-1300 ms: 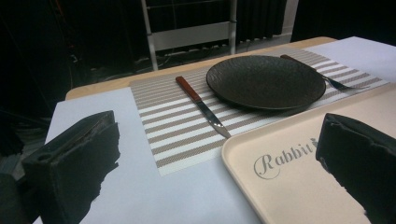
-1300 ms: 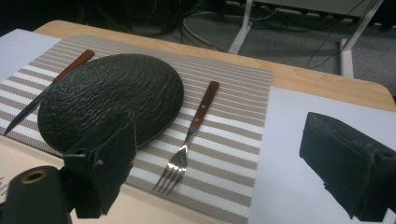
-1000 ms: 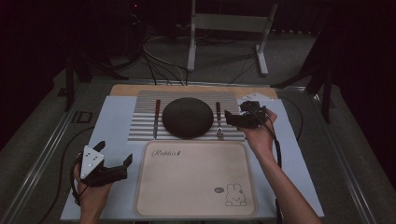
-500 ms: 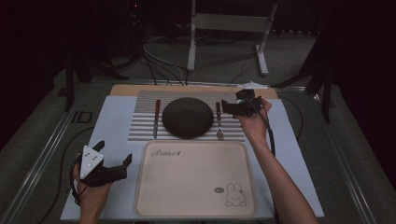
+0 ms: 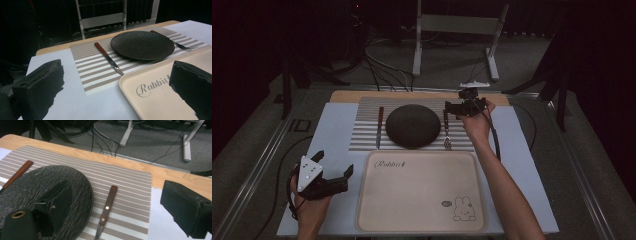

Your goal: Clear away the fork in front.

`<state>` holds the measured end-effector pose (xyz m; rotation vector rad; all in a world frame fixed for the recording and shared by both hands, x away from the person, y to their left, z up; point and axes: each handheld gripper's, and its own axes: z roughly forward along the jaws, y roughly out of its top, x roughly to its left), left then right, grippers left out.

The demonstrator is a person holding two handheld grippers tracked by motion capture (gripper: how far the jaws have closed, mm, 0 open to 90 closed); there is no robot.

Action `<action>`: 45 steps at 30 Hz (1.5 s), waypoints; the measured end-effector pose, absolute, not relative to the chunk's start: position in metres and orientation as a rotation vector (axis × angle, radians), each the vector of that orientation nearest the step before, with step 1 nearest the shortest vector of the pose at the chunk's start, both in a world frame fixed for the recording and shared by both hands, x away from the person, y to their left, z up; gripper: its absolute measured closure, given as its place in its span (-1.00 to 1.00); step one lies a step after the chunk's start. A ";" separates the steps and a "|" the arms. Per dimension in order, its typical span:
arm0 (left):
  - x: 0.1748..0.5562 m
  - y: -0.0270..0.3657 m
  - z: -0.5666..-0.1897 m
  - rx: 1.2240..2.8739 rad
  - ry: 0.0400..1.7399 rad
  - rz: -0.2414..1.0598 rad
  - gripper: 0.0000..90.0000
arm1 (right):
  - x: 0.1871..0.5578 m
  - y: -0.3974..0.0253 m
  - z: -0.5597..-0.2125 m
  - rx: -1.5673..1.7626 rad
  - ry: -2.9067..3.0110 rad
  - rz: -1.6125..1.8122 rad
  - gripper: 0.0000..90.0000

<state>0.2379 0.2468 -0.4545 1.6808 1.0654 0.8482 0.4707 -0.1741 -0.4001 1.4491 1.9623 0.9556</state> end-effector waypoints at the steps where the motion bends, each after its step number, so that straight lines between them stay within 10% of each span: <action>1: 0.238 0.247 -0.454 1.681 1.065 0.848 -1.00 | 0.471 -0.174 -0.400 1.449 1.962 0.956 -0.76; 45: 0.236 0.248 -0.454 1.644 1.079 0.835 -1.00 | 0.510 -0.153 -0.485 1.611 2.065 0.731 -0.59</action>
